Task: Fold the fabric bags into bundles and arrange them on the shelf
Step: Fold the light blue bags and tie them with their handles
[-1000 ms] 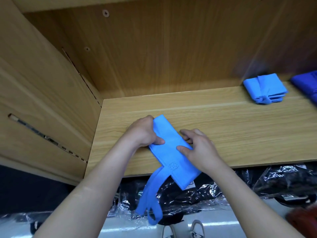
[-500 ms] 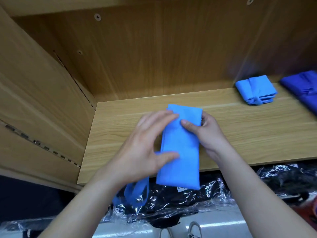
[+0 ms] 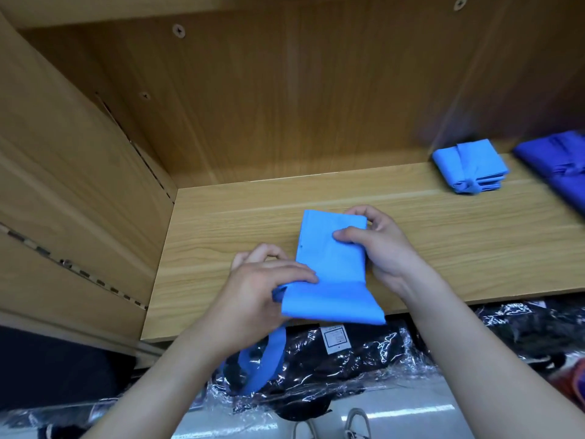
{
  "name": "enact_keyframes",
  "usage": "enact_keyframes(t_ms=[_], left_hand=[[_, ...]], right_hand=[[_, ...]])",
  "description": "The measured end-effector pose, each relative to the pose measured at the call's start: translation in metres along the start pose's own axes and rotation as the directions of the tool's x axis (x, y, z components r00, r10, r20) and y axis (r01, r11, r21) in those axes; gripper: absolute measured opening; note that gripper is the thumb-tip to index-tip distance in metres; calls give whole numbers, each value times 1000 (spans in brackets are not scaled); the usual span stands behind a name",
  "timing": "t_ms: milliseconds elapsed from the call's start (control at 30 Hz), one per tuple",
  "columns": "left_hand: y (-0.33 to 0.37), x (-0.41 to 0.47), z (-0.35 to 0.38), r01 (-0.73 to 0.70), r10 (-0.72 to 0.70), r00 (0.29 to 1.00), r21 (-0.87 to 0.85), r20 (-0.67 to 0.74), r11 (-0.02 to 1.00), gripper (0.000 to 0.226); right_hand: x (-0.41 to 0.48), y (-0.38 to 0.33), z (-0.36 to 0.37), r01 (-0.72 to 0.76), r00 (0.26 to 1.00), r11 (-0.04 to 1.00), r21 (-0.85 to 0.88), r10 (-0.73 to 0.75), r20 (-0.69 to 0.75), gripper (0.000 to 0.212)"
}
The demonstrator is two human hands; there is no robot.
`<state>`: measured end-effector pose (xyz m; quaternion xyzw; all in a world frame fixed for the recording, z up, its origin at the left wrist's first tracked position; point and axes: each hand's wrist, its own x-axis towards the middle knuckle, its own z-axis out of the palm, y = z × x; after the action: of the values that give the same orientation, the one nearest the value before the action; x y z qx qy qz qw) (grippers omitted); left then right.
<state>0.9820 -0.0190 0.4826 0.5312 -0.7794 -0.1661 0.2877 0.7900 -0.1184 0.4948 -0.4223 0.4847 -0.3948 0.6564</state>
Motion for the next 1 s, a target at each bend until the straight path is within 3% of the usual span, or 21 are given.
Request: enact_keyframes(t_ms=[100, 233, 300, 367, 467, 533, 600, 700, 767, 833, 900, 1000], left_hand=[[-2, 5, 5, 192, -194, 981, -108, -6, 975, 36], [0, 15, 9, 255, -259, 965, 73, 47, 964, 27], [0, 18, 11, 345, -349, 937, 86, 33, 935, 32], [1, 20, 16, 455, -454, 891, 29, -31, 890, 22], [4, 19, 24, 517, -513, 849, -1, -129, 856, 22], [5, 18, 25, 542, -540, 826, -34, -160, 840, 24], [7, 18, 24, 578, -581, 798, -74, -157, 813, 30], [4, 17, 24, 622, -630, 760, -100, -162, 777, 39], [5, 14, 22, 629, -654, 737, -182, -170, 756, 40], [4, 12, 21, 568, -605, 786, -233, -131, 789, 61], [3, 16, 17, 504, -520, 854, -259, 6, 824, 85], [4, 24, 14, 482, -463, 872, -432, 157, 762, 90]], right_hand=[[-4, 2, 1, -11, 998, 997, -72, 16, 67, 33], [-10, -1, 8, -35, 991, 992, -119, 49, 121, 36], [-13, 1, 10, -47, 991, 993, -105, 59, 120, 35], [-16, 4, 12, -23, 993, 992, -126, 37, 111, 29], [-22, 2, 13, 97, 984, 968, -232, -59, 169, 27], [-25, 4, 13, 241, 956, 872, -425, -138, 259, 45], [-25, 13, 17, 356, 933, 762, -542, -251, 259, 45], [-27, 29, 26, 424, 901, 786, -450, -417, 121, 20], [-26, 34, 28, 422, 894, 828, -370, -447, 18, 14], [-27, 36, 28, 430, 889, 839, -333, -459, -7, 15], [-29, 38, 33, 458, 880, 837, -300, -474, 23, 15], [-29, 44, 44, 468, 861, 866, -177, -492, -130, 12]])
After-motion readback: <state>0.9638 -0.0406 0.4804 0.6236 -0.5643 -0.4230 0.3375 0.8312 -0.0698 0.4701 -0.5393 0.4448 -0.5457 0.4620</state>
